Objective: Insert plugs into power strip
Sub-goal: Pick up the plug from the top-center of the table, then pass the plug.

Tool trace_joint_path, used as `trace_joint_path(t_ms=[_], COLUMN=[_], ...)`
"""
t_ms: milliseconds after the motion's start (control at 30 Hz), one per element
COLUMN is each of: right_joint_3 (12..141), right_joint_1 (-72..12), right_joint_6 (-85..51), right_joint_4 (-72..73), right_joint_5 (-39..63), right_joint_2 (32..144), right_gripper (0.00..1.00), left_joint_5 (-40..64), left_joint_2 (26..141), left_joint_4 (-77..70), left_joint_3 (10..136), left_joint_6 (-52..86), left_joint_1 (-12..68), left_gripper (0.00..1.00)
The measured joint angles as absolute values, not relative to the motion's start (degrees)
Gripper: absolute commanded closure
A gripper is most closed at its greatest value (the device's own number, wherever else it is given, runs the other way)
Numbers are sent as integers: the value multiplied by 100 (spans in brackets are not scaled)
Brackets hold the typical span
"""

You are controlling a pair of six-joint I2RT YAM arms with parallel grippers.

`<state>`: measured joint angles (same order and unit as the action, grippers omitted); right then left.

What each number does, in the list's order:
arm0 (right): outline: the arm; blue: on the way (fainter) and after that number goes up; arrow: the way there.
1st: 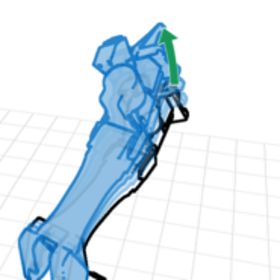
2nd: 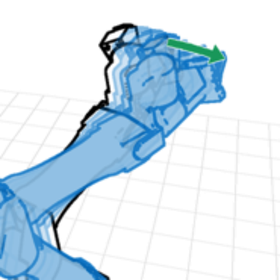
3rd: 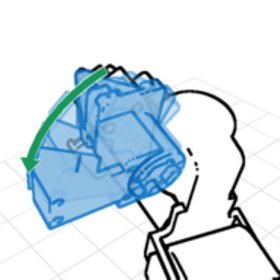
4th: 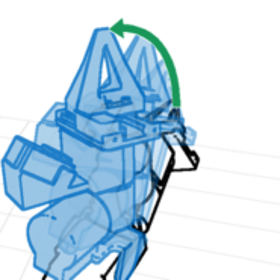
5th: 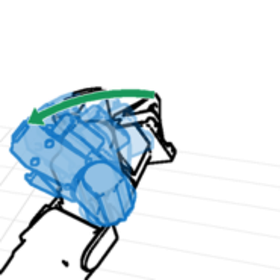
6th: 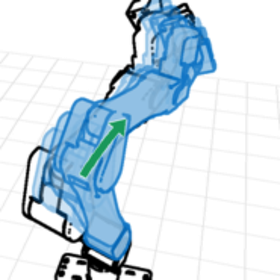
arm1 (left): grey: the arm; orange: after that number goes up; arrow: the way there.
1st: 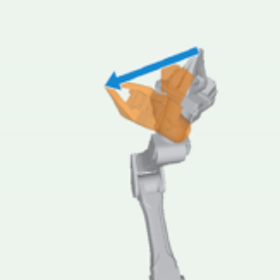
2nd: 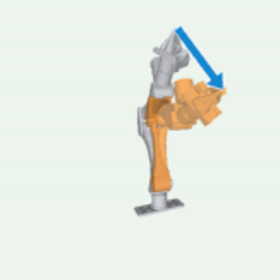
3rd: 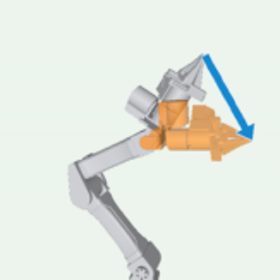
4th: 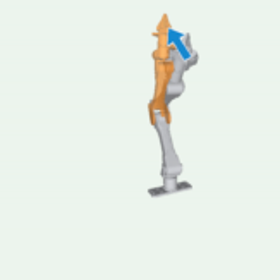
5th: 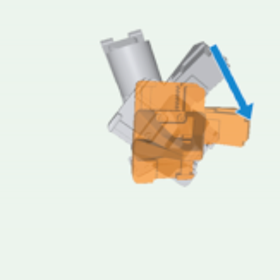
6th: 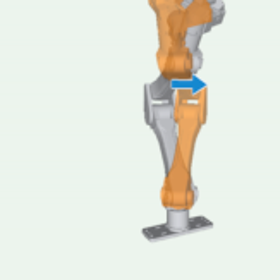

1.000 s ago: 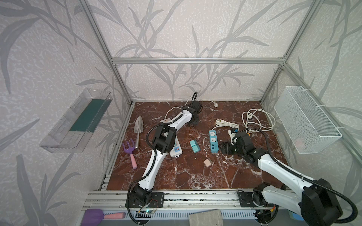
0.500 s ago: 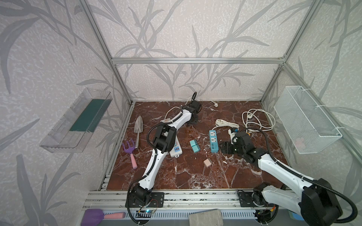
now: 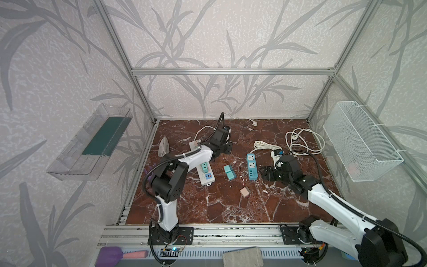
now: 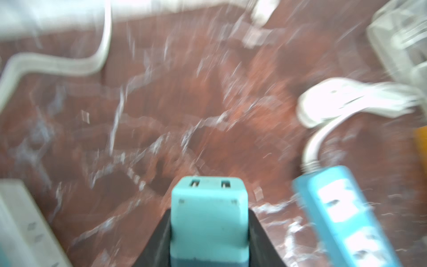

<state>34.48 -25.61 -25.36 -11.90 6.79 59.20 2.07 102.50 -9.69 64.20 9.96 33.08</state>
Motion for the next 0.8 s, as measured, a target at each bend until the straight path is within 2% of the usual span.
trace_joint_path(t_ms=[133, 167, 267, 333, 400, 433, 600, 800], right_joint_3=[3649, 3706, 3865, 4014, 4187, 4278, 4482, 4737], right_joint_1=[-2574, -2582, -2596, -2620, -2663, -2692, -2768, -2794], right_joint_6=[-2482, -2458, -2359, -2298, -2228, -2198, -2075, -2027], right_joint_4=[-1601, -1737, -2102, -2320, -2541, -2644, -2915, -2928], right_joint_5=[760, 777, 873, 928, 969, 989, 1114, 1367], right_joint_2=[5655, 5544, 5157, 4958, 4866, 4858, 5017, 5487], right_gripper=[38, 44, 73, 84, 84, 81, 51, 49], left_joint_5=[154, 132, 78, 104, 165, 196, 484, 725], left_joint_2=[9944, 10031, 10287, 10350, 10348, 10348, 10289, 10289], left_joint_4=[-4082, -4637, -5854, -6420, -6829, -6989, -7161, -7050], left_joint_3=[4683, 4399, 3844, 3640, 3559, 3557, 3557, 3557], left_joint_6=[469, 266, -244, -419, -508, -565, -838, -1168], left_joint_1=[3948, 4147, 4678, 4936, 5009, 5009, 4993, 5081], left_gripper=[100, 100, 100, 100, 100, 100, 100, 100])
